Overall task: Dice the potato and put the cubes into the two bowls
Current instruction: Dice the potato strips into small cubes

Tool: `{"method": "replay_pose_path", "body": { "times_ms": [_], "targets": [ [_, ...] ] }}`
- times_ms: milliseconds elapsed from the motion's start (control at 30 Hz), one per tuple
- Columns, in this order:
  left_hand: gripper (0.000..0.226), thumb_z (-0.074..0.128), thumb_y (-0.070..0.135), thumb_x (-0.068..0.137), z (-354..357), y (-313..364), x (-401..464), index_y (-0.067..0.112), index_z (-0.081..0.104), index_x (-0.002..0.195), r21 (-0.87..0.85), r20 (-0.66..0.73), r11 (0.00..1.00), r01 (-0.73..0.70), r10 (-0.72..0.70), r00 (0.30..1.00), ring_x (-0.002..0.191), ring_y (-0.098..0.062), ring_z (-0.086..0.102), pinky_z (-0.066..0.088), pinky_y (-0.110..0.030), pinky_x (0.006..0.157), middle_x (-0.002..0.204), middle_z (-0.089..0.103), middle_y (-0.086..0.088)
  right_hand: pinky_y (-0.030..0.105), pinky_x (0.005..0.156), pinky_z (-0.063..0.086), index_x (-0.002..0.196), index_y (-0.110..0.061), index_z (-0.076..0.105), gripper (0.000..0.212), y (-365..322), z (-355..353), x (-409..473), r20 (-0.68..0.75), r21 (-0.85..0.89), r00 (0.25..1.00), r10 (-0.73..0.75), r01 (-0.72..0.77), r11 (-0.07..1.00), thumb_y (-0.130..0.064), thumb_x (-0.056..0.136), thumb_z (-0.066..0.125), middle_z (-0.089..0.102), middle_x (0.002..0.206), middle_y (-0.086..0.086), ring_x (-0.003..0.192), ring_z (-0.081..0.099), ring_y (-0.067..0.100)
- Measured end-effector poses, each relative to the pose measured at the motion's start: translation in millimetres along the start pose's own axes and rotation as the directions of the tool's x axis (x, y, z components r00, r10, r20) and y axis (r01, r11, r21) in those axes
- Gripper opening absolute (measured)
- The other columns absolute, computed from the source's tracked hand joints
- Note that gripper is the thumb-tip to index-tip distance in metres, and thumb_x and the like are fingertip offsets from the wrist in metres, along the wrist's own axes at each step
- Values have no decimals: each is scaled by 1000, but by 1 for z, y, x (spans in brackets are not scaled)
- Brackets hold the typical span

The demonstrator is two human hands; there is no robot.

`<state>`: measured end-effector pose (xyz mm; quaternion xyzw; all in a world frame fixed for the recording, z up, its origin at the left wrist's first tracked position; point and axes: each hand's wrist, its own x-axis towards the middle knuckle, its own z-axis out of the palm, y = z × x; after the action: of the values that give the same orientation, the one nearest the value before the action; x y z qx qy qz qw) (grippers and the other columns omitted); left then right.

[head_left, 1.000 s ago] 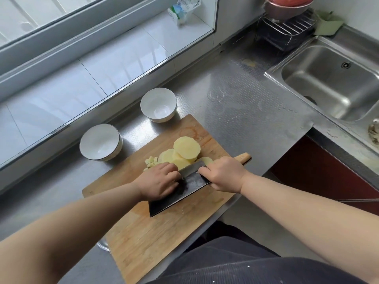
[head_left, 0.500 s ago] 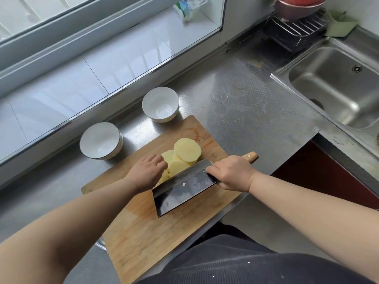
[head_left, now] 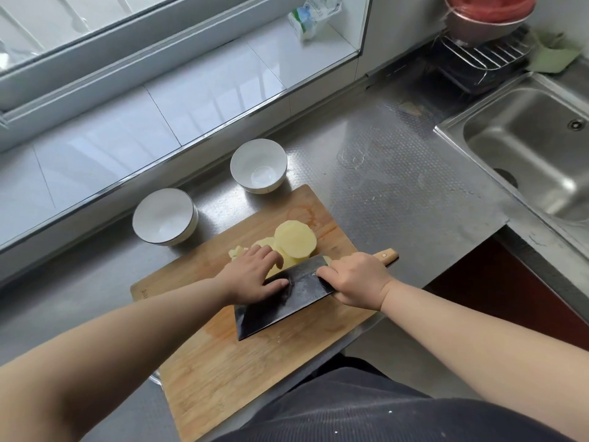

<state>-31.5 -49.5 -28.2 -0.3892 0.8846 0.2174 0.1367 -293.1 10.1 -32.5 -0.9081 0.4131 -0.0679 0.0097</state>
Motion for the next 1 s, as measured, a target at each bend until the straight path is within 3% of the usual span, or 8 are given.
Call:
{"method": "replay_pose_path", "body": {
  "times_ms": [133,200,267,333,467,600,867,1000],
  "targets": [
    [55,20,59,91,0,-9,-1,21,54,109,168,-36,984,-51,58,998,99,-21,50,42,-36,87,107,55,2,25,38,40,87,-16,68,37,-3,6,-8,16,3,1000,8,-8,1000,-27,54,79,58,61,0,46,55,22],
    [43,27,46,96,0,-15,-2,17,57,106,192,-96,980,-55,74,993,96,-25,55,44,-35,82,103,59,-1,25,38,39,89,-16,69,39,-4,6,-12,11,18,1000,22,-22,1000,-26,53,79,58,61,0,46,55,21],
    [25,40,28,99,0,-16,1,17,55,115,144,-168,989,41,-16,986,104,-24,54,42,-33,86,114,58,-2,25,37,39,89,-16,69,40,-6,7,-16,7,45,999,39,-40,998,-26,52,80,59,61,-1,46,56,21],
    [28,47,25,98,-1,-12,6,19,51,124,58,-193,989,133,-120,974,113,-23,51,40,-32,91,126,53,-2,24,37,39,89,-17,69,41,-7,8,-19,10,68,999,50,-51,996,-26,52,81,60,61,-3,46,56,20],
    [55,55,64,86,-1,-5,22,24,47,124,43,-20,977,210,-209,978,117,-18,47,42,-33,97,129,53,3,22,38,37,88,-18,69,42,-8,7,-23,42,75,998,48,-52,996,-29,50,82,58,58,-4,45,56,18],
    [71,71,58,76,5,7,34,21,44,130,-10,17,946,325,-325,946,121,-21,48,41,-37,101,133,53,-1,21,36,35,82,-19,67,39,-8,7,-25,85,53,995,43,-48,997,-30,47,82,55,54,-5,43,54,17],
    [43,73,47,80,-4,10,40,20,54,107,-99,68,935,341,-336,939,94,-18,50,43,-31,77,108,58,0,23,35,39,84,-19,66,38,-5,11,-36,147,39,988,44,-51,998,-33,50,77,56,56,-5,44,55,18],
    [25,76,32,82,-23,-1,42,18,57,91,-368,268,854,368,-281,921,80,-15,53,39,-24,65,87,59,4,27,36,43,88,-19,64,33,-1,10,-43,122,121,991,60,-75,990,-34,65,47,57,60,-5,47,57,19]
  ]
}}
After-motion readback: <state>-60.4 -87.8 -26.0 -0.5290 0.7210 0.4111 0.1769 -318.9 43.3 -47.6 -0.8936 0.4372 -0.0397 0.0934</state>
